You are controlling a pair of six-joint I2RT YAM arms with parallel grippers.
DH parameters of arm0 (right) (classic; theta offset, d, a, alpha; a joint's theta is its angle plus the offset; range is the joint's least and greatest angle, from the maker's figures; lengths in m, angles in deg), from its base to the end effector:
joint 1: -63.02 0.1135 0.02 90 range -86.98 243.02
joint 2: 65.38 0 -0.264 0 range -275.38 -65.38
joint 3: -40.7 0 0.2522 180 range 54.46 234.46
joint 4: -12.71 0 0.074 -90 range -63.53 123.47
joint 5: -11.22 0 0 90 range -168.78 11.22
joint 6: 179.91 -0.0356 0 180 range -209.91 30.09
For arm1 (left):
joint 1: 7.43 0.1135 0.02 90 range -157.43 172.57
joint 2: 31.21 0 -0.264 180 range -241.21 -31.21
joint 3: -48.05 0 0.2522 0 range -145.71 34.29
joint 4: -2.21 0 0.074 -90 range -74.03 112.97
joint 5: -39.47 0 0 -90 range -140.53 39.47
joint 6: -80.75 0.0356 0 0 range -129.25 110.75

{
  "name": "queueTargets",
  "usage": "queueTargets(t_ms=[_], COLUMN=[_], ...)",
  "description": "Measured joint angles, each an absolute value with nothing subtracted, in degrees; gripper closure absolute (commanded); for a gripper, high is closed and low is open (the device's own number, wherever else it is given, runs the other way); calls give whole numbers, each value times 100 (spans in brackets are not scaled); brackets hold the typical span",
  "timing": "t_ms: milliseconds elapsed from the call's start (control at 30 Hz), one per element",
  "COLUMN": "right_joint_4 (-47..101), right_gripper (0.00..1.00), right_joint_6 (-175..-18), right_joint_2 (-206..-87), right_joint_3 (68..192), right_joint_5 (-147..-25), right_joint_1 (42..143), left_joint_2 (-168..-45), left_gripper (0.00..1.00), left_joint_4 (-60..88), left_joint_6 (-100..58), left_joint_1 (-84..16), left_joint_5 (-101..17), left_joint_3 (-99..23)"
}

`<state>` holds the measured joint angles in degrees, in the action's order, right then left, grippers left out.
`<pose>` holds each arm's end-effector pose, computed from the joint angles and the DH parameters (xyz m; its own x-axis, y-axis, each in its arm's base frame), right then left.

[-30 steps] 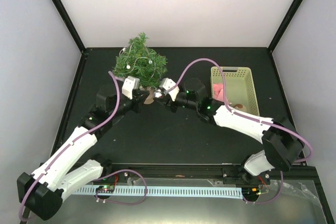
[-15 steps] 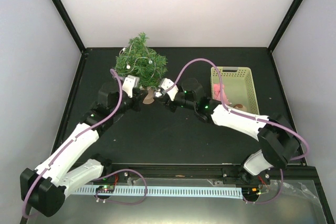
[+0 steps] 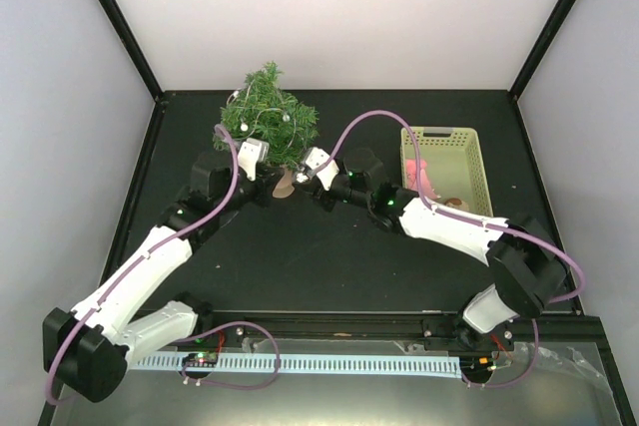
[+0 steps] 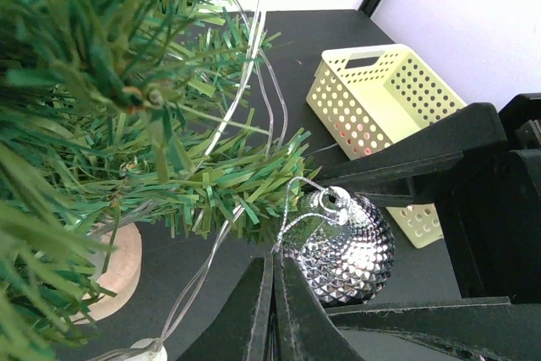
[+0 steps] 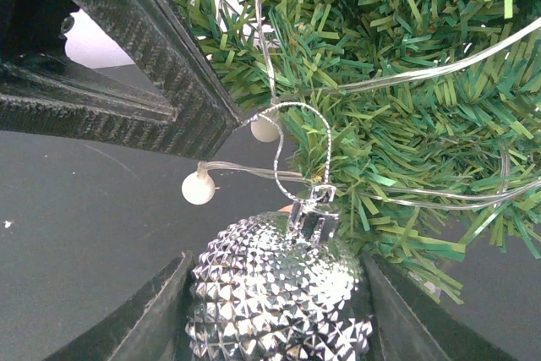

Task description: Decorate the small christmas tree

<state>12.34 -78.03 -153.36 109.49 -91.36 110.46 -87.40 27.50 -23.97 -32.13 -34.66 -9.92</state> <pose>0.2322 0.2644 0.2594 -0.0368 -0.3372 -0.9407 -0.8849 0.4485 -0.1261 0.1998 -0.1026 0.2975 -0.5105 -0.0342 -0.8592 0.5170 0.7862 -0.3385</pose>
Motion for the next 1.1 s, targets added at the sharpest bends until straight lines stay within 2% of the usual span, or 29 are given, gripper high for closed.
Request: queueTargets(t_ms=[1100], right_joint_4=[1293], right_gripper=[55], right_joint_6=[-7807], right_joint_2=[-15564], right_joint_3=[10966], right_joint_5=[-8782], right_joint_1=[11046], left_joint_2=[-9220], left_gripper=[98], left_joint_4=[2748], left_joint_6=[-2281], left_joint_1=[-3213], left_joint_5=[-3332], left_joint_3=[-1145])
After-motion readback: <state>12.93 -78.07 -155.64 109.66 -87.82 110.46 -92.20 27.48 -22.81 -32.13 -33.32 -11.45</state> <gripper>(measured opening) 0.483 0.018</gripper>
